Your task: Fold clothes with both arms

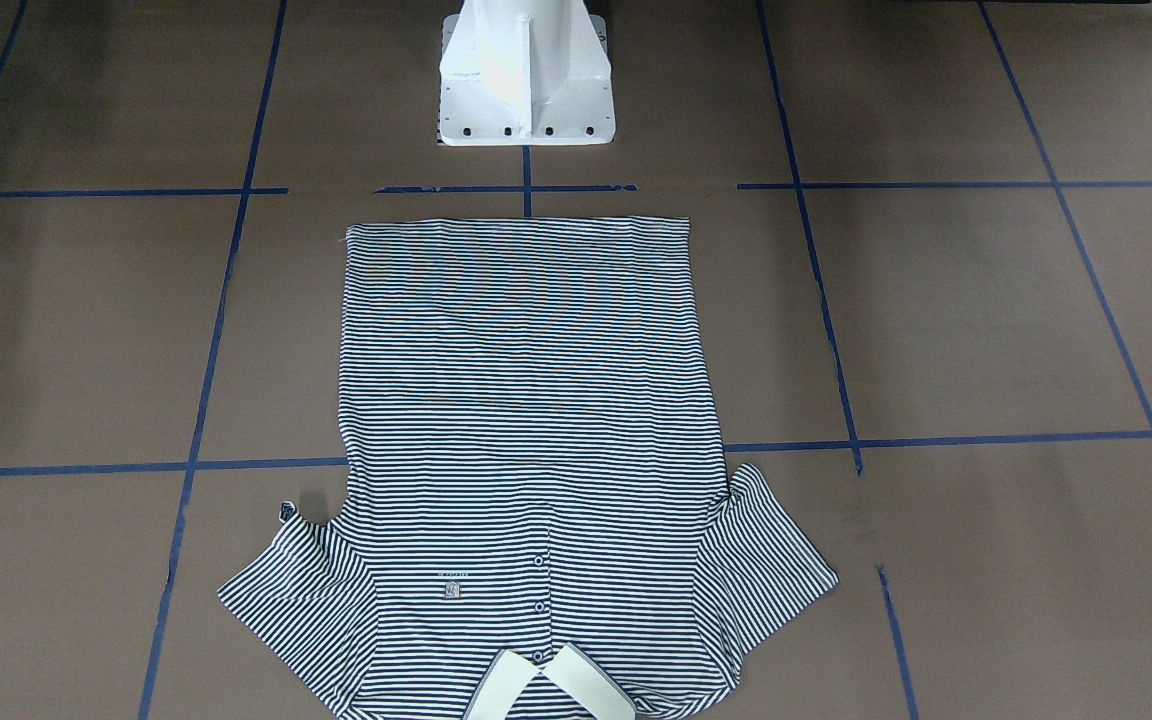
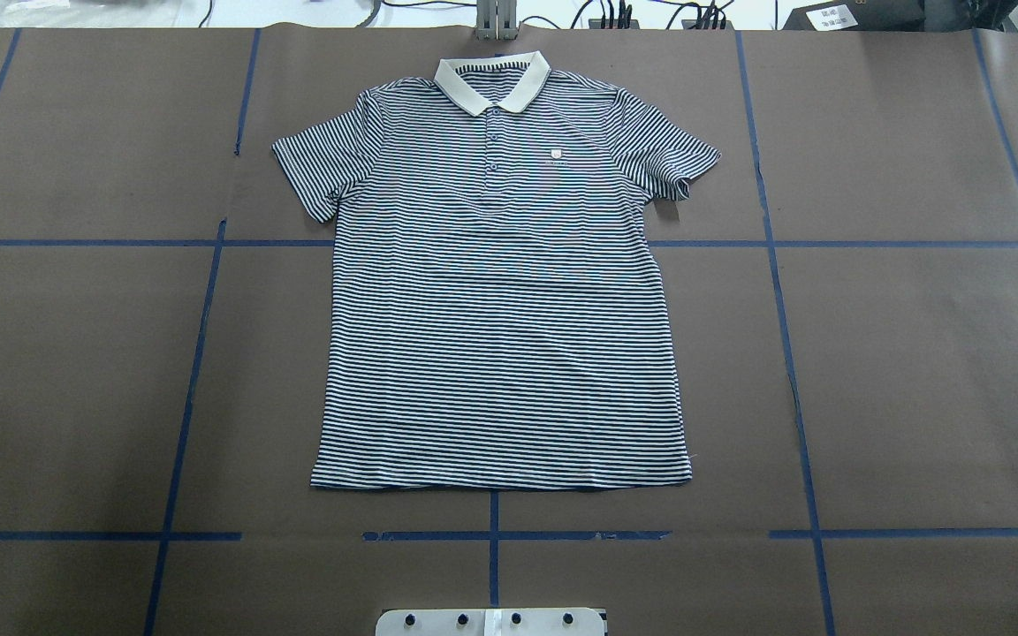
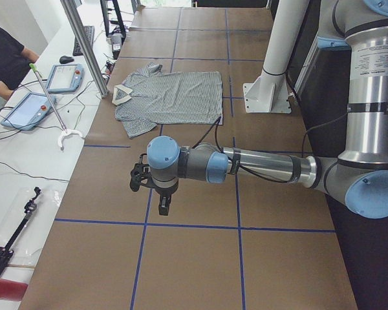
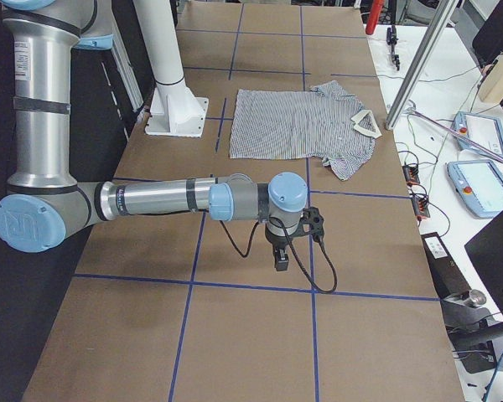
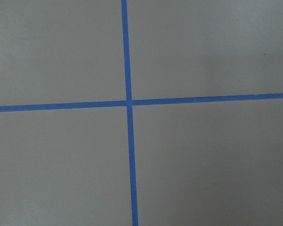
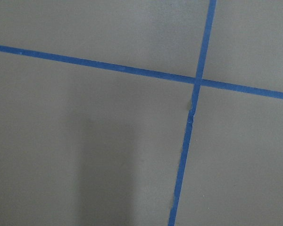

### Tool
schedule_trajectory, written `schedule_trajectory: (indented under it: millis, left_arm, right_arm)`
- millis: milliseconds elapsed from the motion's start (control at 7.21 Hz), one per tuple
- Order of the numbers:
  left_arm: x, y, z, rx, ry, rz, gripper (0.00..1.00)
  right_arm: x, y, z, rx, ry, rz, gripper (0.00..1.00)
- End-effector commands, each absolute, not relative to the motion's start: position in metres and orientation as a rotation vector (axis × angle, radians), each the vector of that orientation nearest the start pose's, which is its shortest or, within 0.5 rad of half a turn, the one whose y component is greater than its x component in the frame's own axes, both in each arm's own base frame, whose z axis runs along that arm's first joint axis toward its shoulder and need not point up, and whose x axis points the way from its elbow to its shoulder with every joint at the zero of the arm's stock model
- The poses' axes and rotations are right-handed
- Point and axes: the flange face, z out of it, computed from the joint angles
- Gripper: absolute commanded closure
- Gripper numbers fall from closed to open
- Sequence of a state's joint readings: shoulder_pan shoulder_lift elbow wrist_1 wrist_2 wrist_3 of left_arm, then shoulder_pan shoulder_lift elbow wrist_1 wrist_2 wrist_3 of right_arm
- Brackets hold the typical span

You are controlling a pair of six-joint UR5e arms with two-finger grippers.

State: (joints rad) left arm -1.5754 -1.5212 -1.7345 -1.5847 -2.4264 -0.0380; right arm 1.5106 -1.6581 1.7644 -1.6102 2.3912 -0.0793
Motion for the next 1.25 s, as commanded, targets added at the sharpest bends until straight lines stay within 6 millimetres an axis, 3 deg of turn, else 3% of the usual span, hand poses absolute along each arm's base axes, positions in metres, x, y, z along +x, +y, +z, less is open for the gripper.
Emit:
schedule_trajectory:
  millis: [0,139,278,416,694,971,1110]
  left_arm:
    - [-0.06,-0.476,0.595,0.105,0.857,0.014,0.0]
    - [-0.06,-0.475,0.595,0.105,0.86,0.014,0.0]
    - [-0.059,-0.476,0.594,0.109,0.858,0.019,0.0]
    - [-0.059,-0.477,0.593,0.113,0.858,0.023,0.0]
    - [-0.059,-0.479,0.589,0.121,0.859,0.03,0.0]
    - [-0.052,-0.478,0.58,0.164,0.974,0.06,0.0]
    - [-0.051,-0.474,0.579,0.171,1.007,0.067,0.0]
  right_arm:
    - [0.03,-0.453,0.611,0.078,-0.863,-0.159,0.0]
    - [0.02,-0.454,0.611,0.069,-0.865,-0.179,0.0]
    - [-0.006,-0.464,0.605,0.05,-0.863,-0.218,0.0]
    - [-0.035,-0.498,0.581,0.041,-0.871,-0.169,0.0]
    - [-0.129,-0.556,0.527,0.097,-0.884,-0.053,0.0]
    - [-0.268,-0.621,0.465,0.126,-0.929,0.189,0.0]
    - [-0.315,-0.642,0.452,0.177,-0.948,0.28,0.02]
